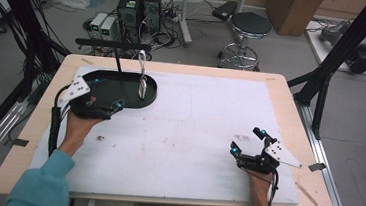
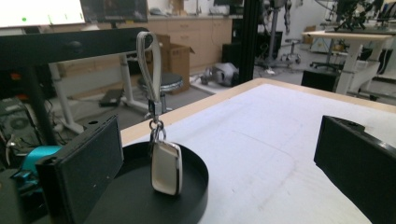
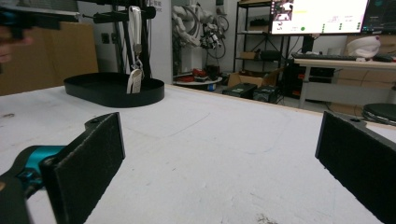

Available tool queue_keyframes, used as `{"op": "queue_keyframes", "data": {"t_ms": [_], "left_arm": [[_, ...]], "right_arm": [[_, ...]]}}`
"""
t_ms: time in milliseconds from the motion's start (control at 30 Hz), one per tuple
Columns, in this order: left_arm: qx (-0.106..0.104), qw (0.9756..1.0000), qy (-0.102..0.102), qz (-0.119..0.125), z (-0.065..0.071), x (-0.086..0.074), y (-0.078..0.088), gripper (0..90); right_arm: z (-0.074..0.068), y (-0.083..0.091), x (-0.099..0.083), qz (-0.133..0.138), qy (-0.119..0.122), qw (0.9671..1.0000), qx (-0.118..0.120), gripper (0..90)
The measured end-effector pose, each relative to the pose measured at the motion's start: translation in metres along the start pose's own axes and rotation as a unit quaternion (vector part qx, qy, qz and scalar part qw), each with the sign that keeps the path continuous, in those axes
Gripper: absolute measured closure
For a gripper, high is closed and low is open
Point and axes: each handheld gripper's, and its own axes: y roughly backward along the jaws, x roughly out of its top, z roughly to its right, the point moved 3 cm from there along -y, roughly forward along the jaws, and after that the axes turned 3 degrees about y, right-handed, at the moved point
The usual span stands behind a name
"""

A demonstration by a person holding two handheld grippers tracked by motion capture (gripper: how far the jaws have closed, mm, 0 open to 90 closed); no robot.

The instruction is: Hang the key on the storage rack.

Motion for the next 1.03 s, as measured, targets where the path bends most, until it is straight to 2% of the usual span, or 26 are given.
{"op": "queue_keyframes", "data": {"t_ms": [133,233,467,700,867,1033], "left_arm": [[-0.005,0.9997,0.006,0.025,0.008,-0.013,0.030,1.7],[-0.005,0.9996,0.002,0.029,0.013,-0.027,0.048,1.7],[0.004,0.9990,0.010,0.044,0.022,-0.061,0.079,1.7],[0.016,0.9984,0.026,0.048,0.019,-0.075,0.088,1.7],[0.023,0.9983,0.019,0.050,0.021,-0.076,0.087,1.7],[0.026,0.9980,0.023,0.053,0.020,-0.076,0.088,1.7]], "right_arm": [[0.000,0.000,0.000,-0.002,0.000,1.0000,-0.001,0.8],[0.001,-0.001,-0.001,-0.004,-0.003,1.0000,-0.003,0.8],[0.000,-0.001,-0.002,-0.009,-0.004,1.0000,-0.002,0.8],[-0.001,-0.001,-0.003,-0.012,-0.003,0.9999,-0.003,0.8],[0.000,-0.002,-0.003,-0.010,0.002,0.9999,-0.003,0.8],[-0.002,-0.002,-0.003,-0.012,0.004,0.9999,-0.003,0.8]]}}
